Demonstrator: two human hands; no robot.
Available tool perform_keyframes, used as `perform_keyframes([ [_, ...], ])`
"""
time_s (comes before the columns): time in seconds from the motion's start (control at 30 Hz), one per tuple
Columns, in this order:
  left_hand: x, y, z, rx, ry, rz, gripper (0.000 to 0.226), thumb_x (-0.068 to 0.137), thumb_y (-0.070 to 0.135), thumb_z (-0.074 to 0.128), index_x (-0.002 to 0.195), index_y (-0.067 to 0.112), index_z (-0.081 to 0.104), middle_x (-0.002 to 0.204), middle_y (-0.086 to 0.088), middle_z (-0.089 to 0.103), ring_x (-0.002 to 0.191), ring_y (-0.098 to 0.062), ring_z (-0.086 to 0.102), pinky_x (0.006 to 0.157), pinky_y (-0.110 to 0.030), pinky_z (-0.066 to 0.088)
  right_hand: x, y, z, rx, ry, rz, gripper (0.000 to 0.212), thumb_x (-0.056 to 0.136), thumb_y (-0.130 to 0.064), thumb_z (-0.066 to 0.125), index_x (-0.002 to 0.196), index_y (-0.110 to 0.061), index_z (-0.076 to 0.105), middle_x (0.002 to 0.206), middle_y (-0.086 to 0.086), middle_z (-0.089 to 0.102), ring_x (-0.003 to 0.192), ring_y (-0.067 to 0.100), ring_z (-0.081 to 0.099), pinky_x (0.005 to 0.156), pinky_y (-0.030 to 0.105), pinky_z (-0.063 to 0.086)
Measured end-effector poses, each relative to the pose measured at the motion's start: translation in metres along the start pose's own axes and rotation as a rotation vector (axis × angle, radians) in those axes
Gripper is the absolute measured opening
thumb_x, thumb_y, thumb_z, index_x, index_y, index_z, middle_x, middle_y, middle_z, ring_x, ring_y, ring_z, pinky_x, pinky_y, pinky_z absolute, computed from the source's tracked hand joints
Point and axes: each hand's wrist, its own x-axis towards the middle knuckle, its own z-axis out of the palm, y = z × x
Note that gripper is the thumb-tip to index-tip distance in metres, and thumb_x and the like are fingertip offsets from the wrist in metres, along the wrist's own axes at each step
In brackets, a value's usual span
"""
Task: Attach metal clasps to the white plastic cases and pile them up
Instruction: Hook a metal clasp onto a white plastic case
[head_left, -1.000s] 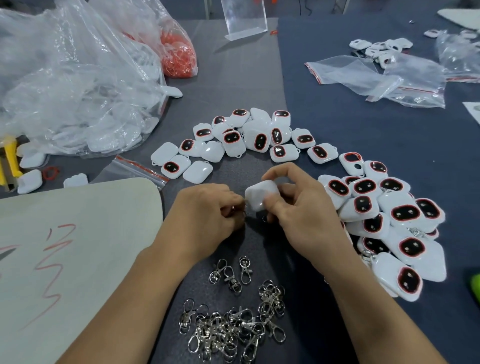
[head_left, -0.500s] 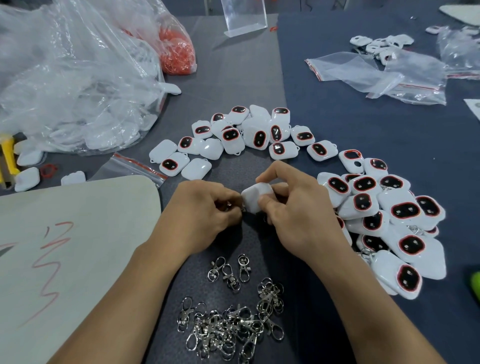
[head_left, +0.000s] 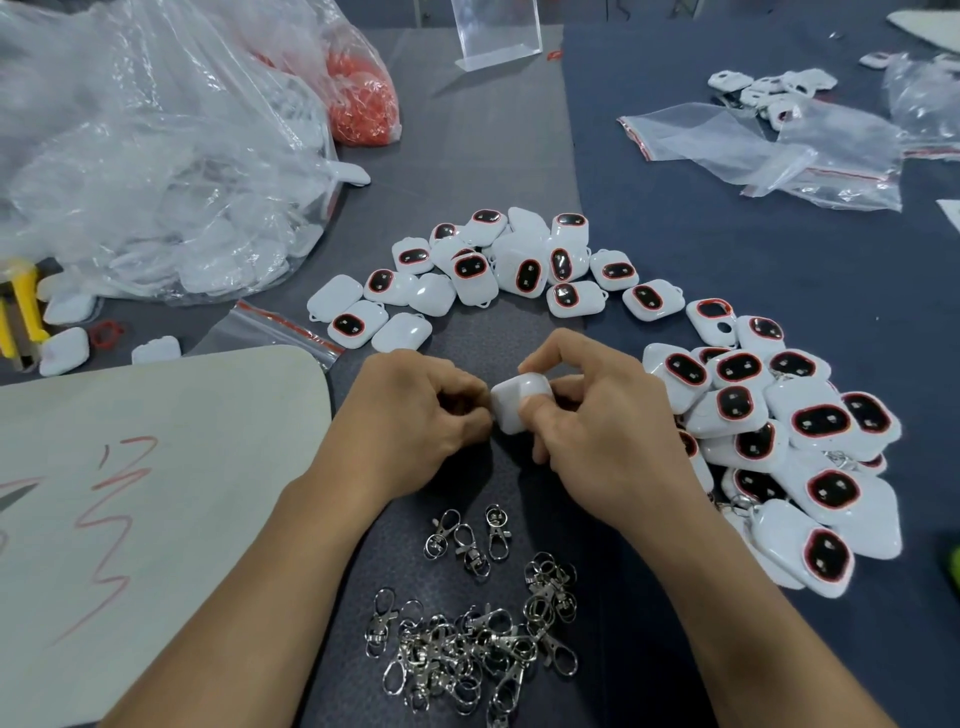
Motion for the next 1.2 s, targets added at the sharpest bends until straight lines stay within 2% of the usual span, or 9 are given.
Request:
perform_keyframes([
  [0.07, 0.000, 0.001, 0.000, -0.001, 0.011, 0.005, 0.016, 0.064, 0.033, 0.070, 0.079, 0.036, 0.075, 0.064, 0.010, 0.062, 0.056, -0.004, 0.052, 0.051, -0.015, 0.037, -0.001, 0.001, 0.002, 0.038, 0.013, 0.013, 0.018, 0.089, -0.012, 0.064, 0.089, -0.030, 0.060, 0.058, -0.006, 0.069, 0.047, 0.012, 0.060, 0.053, 0.031, 0.051],
  [0.2, -0.004, 0.003, 0.002, -0.018, 0.087, 0.031, 0.013, 0.064, 0.030, 0.074, 0.076, 0.035, 0.074, 0.058, 0.007, 0.059, 0.051, -0.004, 0.047, 0.048, -0.019, 0.037, 0.000, 0.003, 0.001, 0.251, -0.006, 0.109, 0.021, 0.090, -0.003, 0.063, 0.088, -0.024, 0.063, 0.057, 0.007, 0.069, 0.045, 0.019, 0.061, 0.048, 0.031, 0.048],
  [0.33, -0.005, 0.006, 0.001, -0.159, 0.183, 0.078, 0.024, 0.068, 0.011, 0.086, 0.076, 0.032, 0.078, 0.054, 0.015, 0.053, 0.050, -0.002, 0.043, 0.051, -0.009, 0.031, 0.006, 0.003, -0.004, 0.471, -0.017, 0.199, 0.022, 0.089, 0.009, 0.059, 0.092, -0.013, 0.064, 0.062, 0.015, 0.069, 0.047, 0.025, 0.059, 0.044, 0.031, 0.045],
  [0.47, 0.000, 0.006, -0.003, -0.303, 0.110, 0.064, 0.032, 0.065, 0.021, 0.088, 0.092, 0.038, 0.081, 0.060, 0.012, 0.055, 0.055, -0.004, 0.042, 0.054, -0.017, 0.035, 0.007, 0.001, -0.010, 0.644, -0.030, 0.277, 0.019, 0.090, 0.010, 0.056, 0.094, -0.005, 0.065, 0.070, 0.018, 0.070, 0.044, 0.021, 0.056, 0.039, 0.024, 0.040],
  [0.6, 0.003, 0.007, -0.003, -0.450, 0.038, 0.004, 0.022, 0.066, 0.030, 0.085, 0.084, 0.042, 0.081, 0.074, 0.001, 0.074, 0.066, -0.012, 0.061, 0.062, -0.030, 0.048, 0.009, -0.002, -0.015, 0.750, -0.051, 0.339, 0.020, 0.090, 0.010, 0.054, 0.092, -0.006, 0.066, 0.071, 0.019, 0.070, 0.042, 0.020, 0.053, 0.037, 0.023, 0.037],
  [0.77, 0.002, 0.008, 0.000, -0.537, -0.005, -0.013, 0.010, 0.066, 0.025, 0.086, 0.074, 0.029, 0.080, 0.069, 0.004, 0.073, 0.062, -0.005, 0.059, 0.061, -0.017, 0.046, 0.008, -0.003, -0.017, 0.807, -0.079, 0.394, 0.021, 0.090, 0.009, 0.054, 0.091, -0.006, 0.068, 0.073, 0.018, 0.069, 0.043, 0.020, 0.052, 0.037, 0.023, 0.037],
  [1.0, -0.007, 0.012, 0.000, -0.167, 0.063, 0.162, 0.008, 0.073, 0.018, 0.080, 0.076, 0.025, 0.078, 0.068, 0.006, 0.063, 0.062, -0.009, 0.056, 0.060, -0.023, 0.042, 0.004, -0.001, -0.009, 0.721, 0.019, 0.296, 0.017, 0.089, 0.009, 0.056, 0.091, -0.005, 0.066, 0.068, 0.019, 0.068, 0.040, 0.021, 0.051, 0.036, 0.024, 0.035],
  [1.13, -0.012, 0.014, 0.001, 0.145, 0.154, 0.322, 0.004, 0.076, 0.018, 0.080, 0.080, 0.019, 0.080, 0.065, 0.008, 0.060, 0.067, -0.015, 0.056, 0.062, -0.035, 0.048, -0.001, -0.002, -0.001, 0.531, 0.094, 0.115, 0.025, 0.086, 0.005, 0.059, 0.082, -0.018, 0.067, 0.064, 0.017, 0.066, 0.042, 0.022, 0.052, 0.038, 0.027, 0.037],
  [1.2, -0.014, 0.014, 0.002, 0.147, 0.214, 0.317, 0.006, 0.075, 0.018, 0.082, 0.080, 0.020, 0.080, 0.066, 0.008, 0.060, 0.065, -0.014, 0.056, 0.062, -0.033, 0.048, -0.002, -0.004, 0.000, 0.542, 0.105, 0.102, 0.026, 0.087, 0.005, 0.059, 0.083, -0.020, 0.066, 0.064, 0.016, 0.067, 0.042, 0.022, 0.053, 0.038, 0.026, 0.038],
])
